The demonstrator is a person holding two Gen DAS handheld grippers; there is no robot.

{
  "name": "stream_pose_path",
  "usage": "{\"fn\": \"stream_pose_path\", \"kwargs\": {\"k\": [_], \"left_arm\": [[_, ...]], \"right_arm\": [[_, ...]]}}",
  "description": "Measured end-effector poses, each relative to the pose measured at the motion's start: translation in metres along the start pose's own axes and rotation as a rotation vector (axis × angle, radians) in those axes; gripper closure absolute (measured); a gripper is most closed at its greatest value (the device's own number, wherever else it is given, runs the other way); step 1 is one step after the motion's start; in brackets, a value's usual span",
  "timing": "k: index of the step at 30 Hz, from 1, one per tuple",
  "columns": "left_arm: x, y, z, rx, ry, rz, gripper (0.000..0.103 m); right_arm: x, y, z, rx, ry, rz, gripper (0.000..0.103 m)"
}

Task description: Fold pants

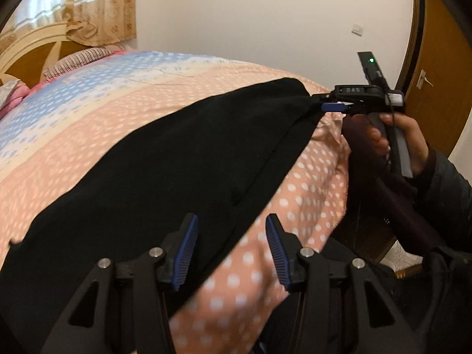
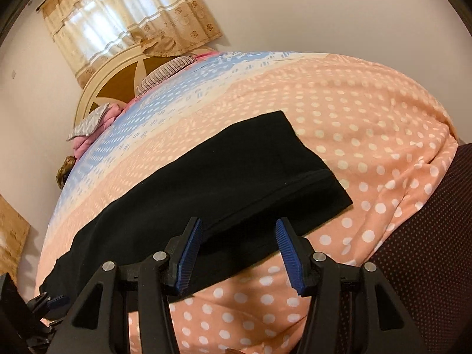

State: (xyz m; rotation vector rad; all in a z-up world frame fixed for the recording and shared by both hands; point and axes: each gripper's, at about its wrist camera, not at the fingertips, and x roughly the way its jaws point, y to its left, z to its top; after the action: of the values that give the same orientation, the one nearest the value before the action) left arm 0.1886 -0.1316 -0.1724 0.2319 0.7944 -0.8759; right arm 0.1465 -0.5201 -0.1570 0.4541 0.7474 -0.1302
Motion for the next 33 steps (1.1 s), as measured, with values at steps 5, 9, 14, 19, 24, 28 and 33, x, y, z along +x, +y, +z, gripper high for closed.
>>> {"fn": "stream_pose_path", "kwargs": {"k": [5, 9, 14, 19, 24, 28, 33], "left_arm": [[0.024, -0.003, 0.003, 0.009, 0.051, 0.023, 0.057], [0.026, -0.004, 0.001, 0.016, 0.044, 0.049, 0.065], [0.024, 0.003, 0.004, -0.001, 0.058, 0.049, 0.092], [0.027, -0.003, 0.004, 0.025, 0.055, 0.065, 0.095], [0.015, 0.0, 0.007, 0.012, 0.018, 0.04, 0.096], [0.01, 0.001, 0.006, -0.002, 0.01, 0.016, 0.096], [0.026, -0.001, -0.006, -0.012, 0.063, -0.004, 0.096]], "right_arm": [[0.003, -0.011, 0.006, 0.026, -0.01, 0.005, 0.049], [0.004, -0.03, 0.011, 0.075, -0.02, -0.004, 0.049], [0.011, -0.041, 0.021, 0.14, -0.026, 0.026, 0.05], [0.024, -0.045, 0.028, 0.14, -0.015, 0.011, 0.094], [0.006, -0.034, 0.027, 0.084, -0.081, 0.012, 0.099], [-0.009, -0.041, 0.025, 0.096, -0.11, 0.019, 0.099], [0.012, -0.058, 0.015, 0.128, -0.046, -0.006, 0.099]]}}
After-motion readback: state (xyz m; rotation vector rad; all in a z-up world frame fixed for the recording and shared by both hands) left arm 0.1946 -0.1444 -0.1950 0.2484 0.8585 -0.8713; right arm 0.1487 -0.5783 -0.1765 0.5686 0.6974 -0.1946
